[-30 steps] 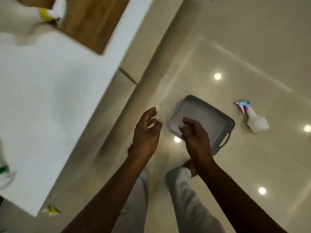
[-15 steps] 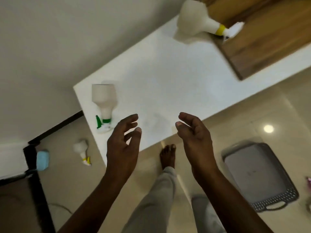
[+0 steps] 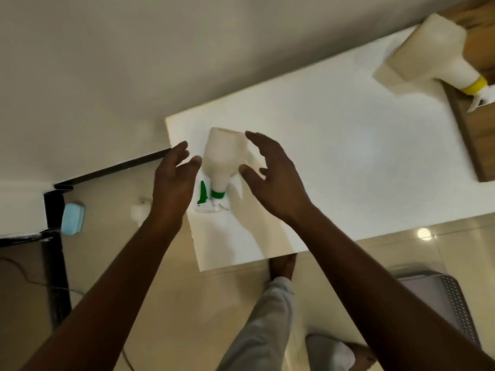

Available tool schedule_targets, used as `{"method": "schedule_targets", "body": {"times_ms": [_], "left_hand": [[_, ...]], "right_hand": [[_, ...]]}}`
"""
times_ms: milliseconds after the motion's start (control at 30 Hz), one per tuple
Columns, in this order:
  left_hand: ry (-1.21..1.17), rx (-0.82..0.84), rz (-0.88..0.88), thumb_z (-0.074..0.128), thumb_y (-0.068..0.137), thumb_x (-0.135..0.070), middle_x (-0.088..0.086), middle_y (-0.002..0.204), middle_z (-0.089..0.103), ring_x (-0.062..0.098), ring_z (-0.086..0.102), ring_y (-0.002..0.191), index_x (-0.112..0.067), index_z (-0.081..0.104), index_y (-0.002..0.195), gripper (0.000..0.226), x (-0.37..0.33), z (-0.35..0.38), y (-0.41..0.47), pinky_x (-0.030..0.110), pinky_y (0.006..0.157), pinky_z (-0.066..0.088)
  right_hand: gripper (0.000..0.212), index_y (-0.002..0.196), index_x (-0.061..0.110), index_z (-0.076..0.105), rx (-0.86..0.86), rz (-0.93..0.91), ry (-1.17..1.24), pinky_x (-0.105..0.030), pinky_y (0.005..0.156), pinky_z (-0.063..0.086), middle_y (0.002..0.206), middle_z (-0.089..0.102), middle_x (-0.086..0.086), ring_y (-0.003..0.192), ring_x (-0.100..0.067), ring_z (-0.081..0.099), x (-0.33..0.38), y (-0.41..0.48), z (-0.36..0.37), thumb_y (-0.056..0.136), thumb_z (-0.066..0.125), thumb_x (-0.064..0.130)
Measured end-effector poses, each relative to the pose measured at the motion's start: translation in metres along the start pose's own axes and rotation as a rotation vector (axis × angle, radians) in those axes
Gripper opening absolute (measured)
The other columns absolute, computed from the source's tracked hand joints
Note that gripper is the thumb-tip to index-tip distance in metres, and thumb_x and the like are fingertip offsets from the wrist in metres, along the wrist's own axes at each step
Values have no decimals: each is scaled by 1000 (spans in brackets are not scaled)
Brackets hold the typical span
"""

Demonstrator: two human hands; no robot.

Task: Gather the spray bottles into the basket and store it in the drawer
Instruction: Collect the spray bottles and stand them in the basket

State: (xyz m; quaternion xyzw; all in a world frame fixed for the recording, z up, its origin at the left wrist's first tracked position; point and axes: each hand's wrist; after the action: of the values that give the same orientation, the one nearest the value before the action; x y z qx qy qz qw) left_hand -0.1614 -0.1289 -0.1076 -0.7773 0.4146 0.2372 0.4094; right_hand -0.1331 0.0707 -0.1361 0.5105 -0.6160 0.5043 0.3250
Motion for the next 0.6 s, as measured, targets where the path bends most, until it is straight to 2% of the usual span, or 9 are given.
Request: {"method": "schedule_targets", "body": {"times_ms": [100, 200, 400, 500, 600], "left_hand": [[-62, 110, -79, 61, 102, -39, -12, 136, 62, 17, 62, 128, -34, 58, 143, 42, -4, 13, 21, 47, 113, 49], [-154, 170, -103, 56, 105, -36, -2, 137, 68, 23, 68, 122, -25, 60, 144, 41, -3, 24, 30, 45, 108, 55], [-174, 276, -80, 54, 106, -37, -8, 125, 75, 19, 75, 111, -29, 64, 139, 35, -13, 32, 17, 35, 90, 63], [-135, 369, -49, 55, 105, -41, -2, 128, 74, 21, 77, 108, -25, 64, 139, 39, -29, 46, -5, 38, 90, 63], [-127, 483, -51, 55, 105, -41, 9, 131, 71, 29, 77, 106, -17, 66, 135, 40, -45, 68, -35, 45, 93, 62]], "right_hand": [[70, 163, 25, 38, 28, 25, -2, -48, 116, 48, 167, 41, 0, 150, -20, 43, -8, 31, 17, 100, 69, 29], [72, 163, 24, 38, 37, 81, 91, -47, 116, 48, 165, 44, -1, 146, -23, 49, -16, 40, 30, 99, 71, 32], [80, 165, 29, 34, -26, 102, 188, -45, 112, 53, 163, 46, 0, 141, -22, 54, -24, 17, 21, 97, 74, 38], [80, 164, 34, 34, -113, 117, 205, -38, 104, 58, 162, 48, 5, 130, -17, 62, -26, -11, -6, 96, 73, 49], [80, 159, 36, 35, -229, 156, 228, -21, 87, 57, 155, 55, 11, 116, -9, 68, -27, -47, -42, 93, 73, 58]]}}
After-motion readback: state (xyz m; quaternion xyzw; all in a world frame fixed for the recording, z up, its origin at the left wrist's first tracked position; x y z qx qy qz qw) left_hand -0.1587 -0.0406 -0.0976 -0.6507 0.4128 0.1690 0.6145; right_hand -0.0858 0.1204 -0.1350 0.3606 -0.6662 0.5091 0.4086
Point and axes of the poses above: each hand's wrist, its own y-axis towards the middle knuckle, its own z-axis out of the palm, x = y × z
